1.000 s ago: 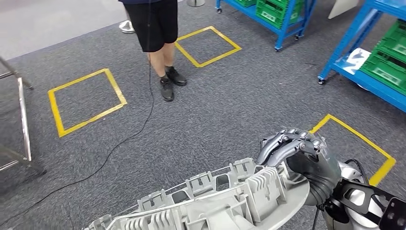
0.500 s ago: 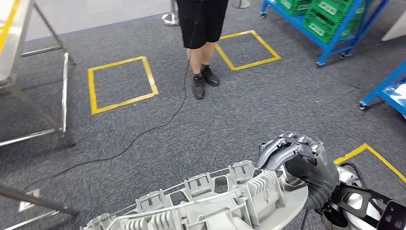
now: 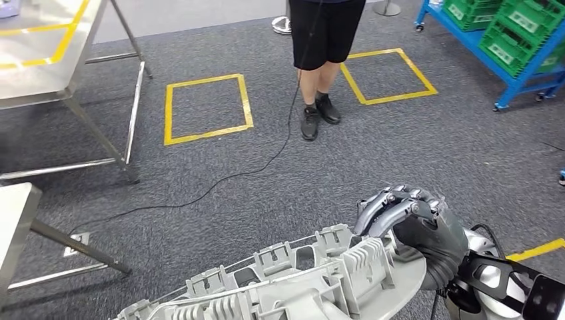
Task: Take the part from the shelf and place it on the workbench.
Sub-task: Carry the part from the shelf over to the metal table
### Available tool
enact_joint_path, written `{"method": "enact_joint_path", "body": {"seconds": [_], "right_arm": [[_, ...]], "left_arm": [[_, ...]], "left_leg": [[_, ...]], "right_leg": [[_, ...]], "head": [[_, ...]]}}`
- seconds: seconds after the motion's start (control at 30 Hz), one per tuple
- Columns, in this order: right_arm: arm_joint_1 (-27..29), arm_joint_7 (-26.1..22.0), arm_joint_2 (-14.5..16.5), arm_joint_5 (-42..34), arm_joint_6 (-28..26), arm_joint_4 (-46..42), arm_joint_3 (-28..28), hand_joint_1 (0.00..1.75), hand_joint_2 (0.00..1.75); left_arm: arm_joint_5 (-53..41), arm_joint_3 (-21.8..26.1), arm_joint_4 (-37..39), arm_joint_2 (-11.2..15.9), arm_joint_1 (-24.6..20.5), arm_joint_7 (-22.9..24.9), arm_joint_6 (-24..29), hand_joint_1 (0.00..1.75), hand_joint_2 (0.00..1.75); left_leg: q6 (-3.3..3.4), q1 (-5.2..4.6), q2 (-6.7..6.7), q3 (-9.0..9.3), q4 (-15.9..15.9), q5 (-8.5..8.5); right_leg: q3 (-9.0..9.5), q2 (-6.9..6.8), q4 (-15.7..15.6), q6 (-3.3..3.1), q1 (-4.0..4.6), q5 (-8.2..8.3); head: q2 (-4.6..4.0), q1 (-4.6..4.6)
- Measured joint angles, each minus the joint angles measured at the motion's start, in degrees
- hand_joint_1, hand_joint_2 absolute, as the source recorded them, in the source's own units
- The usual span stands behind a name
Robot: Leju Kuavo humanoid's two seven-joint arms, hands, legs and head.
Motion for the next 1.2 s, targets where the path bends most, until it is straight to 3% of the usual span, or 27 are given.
{"method": "enact_joint_path", "body": {"seconds": [0.03, 0.07, 0.13, 0.2, 0.27, 0.3, 0.37, 0.43, 0.5, 0.53, 0.57, 0.63, 0.7, 0.77, 0.8, 0.83, 0.87, 0.93, 1.0, 1.03, 1.07, 1.13, 1.2], "right_arm": [[0.05, -0.02, 0.02, -0.02, -0.02, 0.01, -0.01, 1.75, 1.75], [0.08, -0.05, 0.03, -0.02, -0.04, 0.01, -0.02, 1.75, 1.75], [0.09, -0.1, 0.04, -0.03, -0.12, 0.02, -0.08, 1.75, 1.75], [0.14, -0.19, 0.02, -0.05, -0.19, 0.02, -0.19, 1.75, 1.75], [0.16, -0.27, 0.01, -0.07, -0.23, 0.02, -0.22, 1.75, 1.75], [0.16, -0.3, -0.01, -0.06, -0.24, 0.03, -0.22, 1.75, 1.75], [0.26, -0.4, -0.05, -0.09, -0.23, 0.08, -0.22, 1.75, 1.75], [0.56, -0.5, -0.15, -0.3, -0.22, 0.21, -0.2, 1.75, 1.75], [0.84, -0.5, -0.23, -0.53, -0.21, 0.45, -0.15, 1.75, 1.75], [0.9, -0.49, -0.25, -0.6, -0.21, 0.57, -0.12, 1.75, 1.75], [0.94, -0.48, -0.27, -0.71, -0.21, 0.64, -0.1, 1.75, 1.75], [0.94, -0.46, -0.34, -0.98, -0.12, 0.71, -0.07, 1.75, 1.75], [0.91, -0.35, -0.4, -1.32, 0.04, 0.75, 0.04, 1.75, 1.75], [0.84, -0.09, -0.43, -1.67, 0.11, 0.79, 0.17, 1.75, 1.75], [0.76, 0.1, -0.43, -1.81, 0.09, 0.8, 0.22, 1.75, 1.75], [0.73, 0.27, -0.43, -1.92, 0.07, 0.8, 0.27, 1.75, 1.75], [0.73, 0.41, -0.43, -2.03, 0.05, 0.8, 0.32, 1.75, 1.75], [0.91, 0.54, -0.43, -2.33, 0.07, 0.81, 0.37, 1.75, 1.75], [1.17, 0.52, -0.44, -2.6, 0.09, 0.92, 0.42, 1.75, 1.75], [1.28, 0.4, -0.44, -2.66, 0.09, 1.03, 0.45, 1.75, 1.75], [1.38, 0.16, -0.44, -2.68, 0.09, 1.16, 0.48, 1.75, 1.75], [1.52, -0.74, -0.43, -2.67, 0.23, 1.47, 0.44, 1.75, 1.75], [1.68, -1.6, -0.34, -2.63, 0.53, 1.78, 0.2, 1.75, 1.75]], "left_arm": [[-0.09, 0.01, -0.04, 0.0, 0.0, -0.07, -0.04, 0.0, 0.0], [-0.16, 0.01, -0.14, 0.02, 0.01, -0.12, -0.07, 0.0, 0.0], [-0.23, 0.02, -0.52, 0.1, -0.02, -0.25, -0.08, 0.0, 0.0], [-0.31, -0.01, -0.87, 0.17, -0.15, -0.33, -0.08, 0.0, 0.0], [-0.39, 0.01, -0.97, 0.19, -0.13, -0.36, -0.03, 0.0, 0.0], [-0.44, 0.05, -0.97, 0.14, -0.03, -0.37, 0.01, 0.0, 0.0], [-0.5, 0.13, -0.96, 0.06, 0.01, -0.46, 0.09, 0.0, 0.0], [-0.55, 0.13, -0.93, 0.02, -0.18, -0.56, 0.14, 0.0, 0.0], [-0.57, 0.16, -0.87, -0.03, -0.31, -0.58, 0.17, 0.0, 0.0], [-0.58, 0.22, -0.85, -0.06, -0.31, -0.55, 0.17, 0.0, 0.0], [-0.56, 0.31, -0.83, -0.07, -0.29, -0.46, 0.17, 0.0, 0.0], [-0.42, 0.49, -0.82, -0.07, -0.31, -0.22, 0.16, 0.0, 0.0], [-0.22, 0.72, -0.82, -0.07, -0.3, 0.09, 0.16, 0.0, 0.0], [-0.1, 1.09, -0.8, -0.11, -0.14, 0.5, 0.2, 0.0, 0.0], [-0.06, 1.31, -0.78, -0.13, -0.03, 0.69, 0.22, 0.0, 0.0], [-0.02, 1.49, -0.76, -0.14, 0.04, 0.84, 0.25, 0.0, 0.0], [0.03, 1.6, -0.75, -0.14, 0.05, 1.01, 0.27, 0.0, 0.0], [0.31, 1.68, -0.75, -0.1, -0.12, 1.43, 0.21, 0.0, 0.0], [0.75, 1.82, -0.75, -0.12, -0.25, 2.03, -0.09, 0.0, 0.0], [0.99, 1.95, -0.76, -0.14, -0.25, 2.32, -0.33, 0.0, 0.0], [1.19, 2.07, -0.8, -0.13, -0.24, 2.61, -0.6, 0.0, 0.0], [1.59, 2.26, -1.16, -0.05, -0.29, 3.3, -1.05, 0.0, 0.0], [1.97, 2.39, -1.72, 0.05, -0.54, 3.91, -1.48, 0.0, 0.0]], "left_leg": [[0.15, -0.02, 0.14, 0.04, -0.39, 0.82], [0.42, -0.13, 0.48, 1.32, -3.05, 2.5], [1.27, -0.75, 2.71, 5.64, -11.15, 5.8], [1.91, -1.41, 4.37, 8.05, -15.8, 6.85], [2.25, -1.6, 3.39, 8.15, -16.46, 6.82], [2.44, -1.49, 2.58, 8.47, -16.84, 7.05], [2.95, -1.05, 1.14, 9.37, -17.75, 7.61], [3.23, -0.76, -0.35, 9.72, -18.08, 7.86], [3.25, -0.73, -2.16, 9.75, -18.07, 7.85], [3.22, -0.7, -3.1, 9.8, -18.03, 7.83], [3.15, -0.63, -4.02, 9.87, -17.96, 7.79], [2.76, -0.52, -5.77, 9.87, -17.56, 7.56], [2.1, -0.51, -7.21, 9.53, -17.11, 7.28], [1.44, -0.39, -8.3, 9.13, -17.04, 7.25], [1.17, -0.3, -7.99, 8.98, -16.9, 7.18], [0.87, -0.35, -6.63, 8.6, -16.25, 6.73], [0.6, -0.37, -4.71, 7.76, -14.58, 5.73], [0.13, -0.27, -0.98, 4.4, -8.02, 2.47], [-0.14, 0.06, -0.21, 0.85, -1.46, 0.24], [-0.2, 0.15, -0.08, 0.29, -0.7, 0.51], [-0.17, 0.2, 0.17, 0.97, -2.28, 1.77], [0.21, 0.04, 2.04, 5.03, -10.09, 5.28], [0.78, -0.4, 3.81, 8.03, -15.71, 6.92]], "right_leg": [[0.07, -0.72, 0.0, -0.06, 0.13, -0.12], [0.2, -1.41, 0.0, -0.09, 0.27, -0.27], [0.57, -2.69, 0.03, 0.04, 0.68, -0.64], [0.77, -3.9, 0.05, 0.36, 1.09, -1.0], [0.96, -5.22, -0.06, 0.8, 1.23, -1.25], [1.0, -5.12, 0.12, 1.03, 1.15, -1.46], [-0.14, -2.39, 2.84, 1.27, 0.87, -2.79], [-3.76, 1.06, 9.83, 1.19, 0.45, -5.4], [-7.28, 1.97, 15.83, 1.55, 0.11, -6.94], [-7.73, 2.11, 16.0, 2.03, -0.1, -6.46], [-6.99, 2.35, 13.79, 2.64, -0.32, -5.08], [-3.62, 4.16, 5.89, 3.6, -0.73, -1.49], [-1.32, 5.64, 1.02, 3.26, -0.83, 0.47], [-0.93, 5.07, 0.43, 2.3, -0.61, 0.77], [-0.85, 4.51, 0.34, 1.96, -0.6, 0.85], [-0.73, 3.91, 0.22, 1.59, -0.65, 0.86], [-0.59, 3.26, 0.1, 1.26, -0.69, 0.83], [-0.38, 1.83, 0.04, 0.69, -0.51, 0.57], [-0.3, 0.31, 0.04, 0.42, -0.3, 0.34], [-0.25, -0.44, 0.05, 0.37, -0.24, 0.22], [-0.16, -1.15, 0.05, 0.39, -0.18, 0.09], [0.23, -2.5, 0.04, 0.59, -0.03, -0.26], [0.59, -3.66, 0.03, 1.01, 0.27, -0.61]], "head": [[0.0, 0.0], [0.0, 0.01], [0.0, 0.01], [0.0, 0.08], [0.0, 0.19], [0.0, 0.23], [0.0, 0.36], [0.0, 0.54], [0.0, 0.58], [0.0, 0.58], [0.0, 0.57], [0.0, 0.59], [0.0, 0.6], [0.0, 0.62], [0.0, 0.6], [0.0, 0.51], [0.0, 0.39], [0.0, 0.17], [0.0, 0.17], [0.0, 0.17], [0.0, 0.16], [0.0, 0.17], [0.0, 0.2]]}}
